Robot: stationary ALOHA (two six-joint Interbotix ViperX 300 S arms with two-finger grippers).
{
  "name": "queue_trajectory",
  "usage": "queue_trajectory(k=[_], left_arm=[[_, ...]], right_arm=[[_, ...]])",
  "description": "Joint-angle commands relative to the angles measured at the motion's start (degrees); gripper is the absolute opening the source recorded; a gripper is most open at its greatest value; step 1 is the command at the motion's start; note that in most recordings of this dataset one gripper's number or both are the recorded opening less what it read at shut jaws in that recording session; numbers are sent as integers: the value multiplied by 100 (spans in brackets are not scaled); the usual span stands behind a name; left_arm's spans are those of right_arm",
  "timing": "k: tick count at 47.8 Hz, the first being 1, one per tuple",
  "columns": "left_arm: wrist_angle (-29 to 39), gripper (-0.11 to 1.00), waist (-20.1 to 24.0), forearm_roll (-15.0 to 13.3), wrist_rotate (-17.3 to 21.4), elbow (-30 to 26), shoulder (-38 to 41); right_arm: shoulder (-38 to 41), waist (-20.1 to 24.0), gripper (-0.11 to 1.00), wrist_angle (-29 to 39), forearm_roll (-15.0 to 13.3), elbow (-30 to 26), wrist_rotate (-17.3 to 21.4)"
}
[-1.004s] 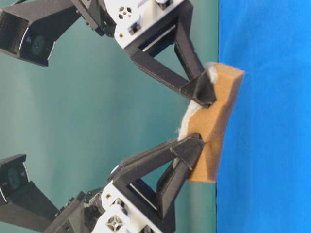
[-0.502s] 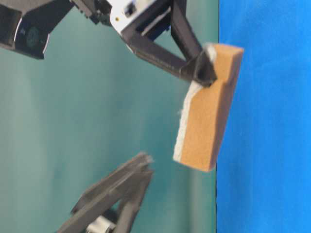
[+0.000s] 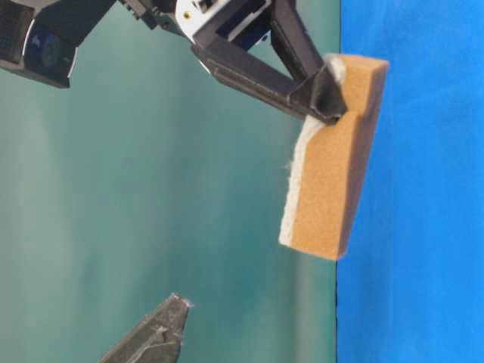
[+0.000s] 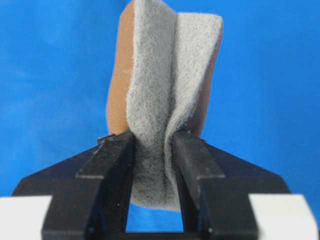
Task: Hand over the sponge with the left arm and wipe it with the right arm.
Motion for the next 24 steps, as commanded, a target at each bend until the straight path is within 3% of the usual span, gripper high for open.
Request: queue_trajectory(k=[1, 24], left_arm=[[-44, 85, -18, -9, 26, 0, -70], [-53, 85, -18, -9, 53, 18, -88]], right_arm=[[18, 0, 35, -26, -70, -123, -9], [1608, -185, 35, -369, -422, -167, -53]])
